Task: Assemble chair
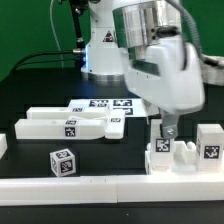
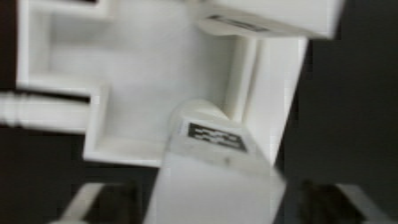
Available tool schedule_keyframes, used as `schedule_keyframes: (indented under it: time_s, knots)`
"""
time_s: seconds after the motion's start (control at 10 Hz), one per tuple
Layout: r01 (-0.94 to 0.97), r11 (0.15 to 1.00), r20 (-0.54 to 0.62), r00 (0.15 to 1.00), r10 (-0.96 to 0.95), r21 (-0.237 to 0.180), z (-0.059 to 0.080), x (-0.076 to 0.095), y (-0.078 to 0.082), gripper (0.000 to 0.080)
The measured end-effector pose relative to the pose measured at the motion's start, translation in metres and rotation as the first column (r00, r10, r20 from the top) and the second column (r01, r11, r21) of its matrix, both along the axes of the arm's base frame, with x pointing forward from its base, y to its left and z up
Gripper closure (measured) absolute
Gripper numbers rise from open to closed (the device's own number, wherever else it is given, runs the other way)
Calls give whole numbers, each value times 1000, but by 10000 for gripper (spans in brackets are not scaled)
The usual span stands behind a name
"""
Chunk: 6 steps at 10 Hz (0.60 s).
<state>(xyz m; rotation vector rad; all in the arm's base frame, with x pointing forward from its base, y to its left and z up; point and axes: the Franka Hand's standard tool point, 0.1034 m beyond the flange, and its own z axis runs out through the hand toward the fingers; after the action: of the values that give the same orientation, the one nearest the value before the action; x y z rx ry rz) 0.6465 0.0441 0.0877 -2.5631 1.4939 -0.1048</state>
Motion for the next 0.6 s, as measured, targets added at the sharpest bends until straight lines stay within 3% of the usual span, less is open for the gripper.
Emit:
schedule_keyframes:
  time_s: [0.1,0.2,0.4,0.5,0.6]
  knots:
    - [-169,985,6,986,169,-15,0,-1,0,228]
    - [-195,981,8,981,195,-22,0,-1,0,166]
    - [-369,928,19,929,370,-55,-1,-1,-1,155]
    - [-564,819,2,824,567,-109,-3,-3,-2,151]
    - [-768,619,-42,633,773,-164,-6,-5,2,151]
